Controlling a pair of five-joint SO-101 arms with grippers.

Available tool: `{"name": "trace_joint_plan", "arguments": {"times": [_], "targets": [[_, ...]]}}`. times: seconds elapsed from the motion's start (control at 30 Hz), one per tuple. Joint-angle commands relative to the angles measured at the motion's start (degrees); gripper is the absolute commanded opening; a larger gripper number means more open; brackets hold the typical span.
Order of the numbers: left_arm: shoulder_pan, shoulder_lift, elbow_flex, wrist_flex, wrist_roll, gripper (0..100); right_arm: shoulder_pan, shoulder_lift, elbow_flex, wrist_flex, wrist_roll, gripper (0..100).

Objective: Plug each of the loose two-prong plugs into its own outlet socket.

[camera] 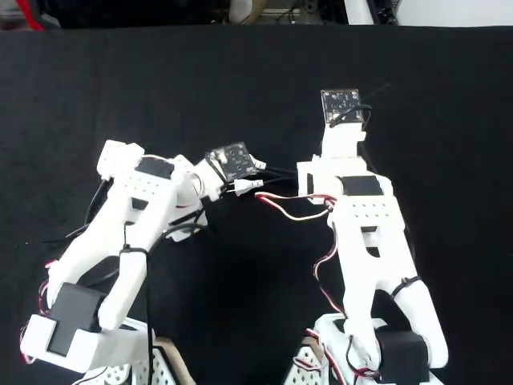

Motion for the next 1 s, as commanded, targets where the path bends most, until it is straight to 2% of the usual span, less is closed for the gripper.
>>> {"name": "trace_joint_plan", "arguments": {"times": [0.0,0.23,0.63,0.77,0.87,0.97], "targets": [[-2.6,-2.0,-4.4,0.1,-0.2,19,0.3,-0.3,-0.4,-1.0,0.5,1.4],[-5.8,-2.0,-6.3,0.2,-0.4,19,0.3,-0.2,-0.4,-1.0,0.5,1.4],[-2.9,-2.5,1.4,1.4,-0.1,19,0.3,-0.2,-0.4,-1.1,0.5,1.4],[-2.2,-7.6,2.2,4.0,0.4,19,0.3,-0.2,-0.4,-1.1,0.5,1.4],[-3.3,-9.0,4.9,0.4,0.1,20,0.3,-0.2,-0.4,-1.1,0.5,1.4],[-5.1,-8.1,7.1,-4.4,0.1,25,0.3,-0.2,-0.4,-1.1,0.5,1.4]]}}
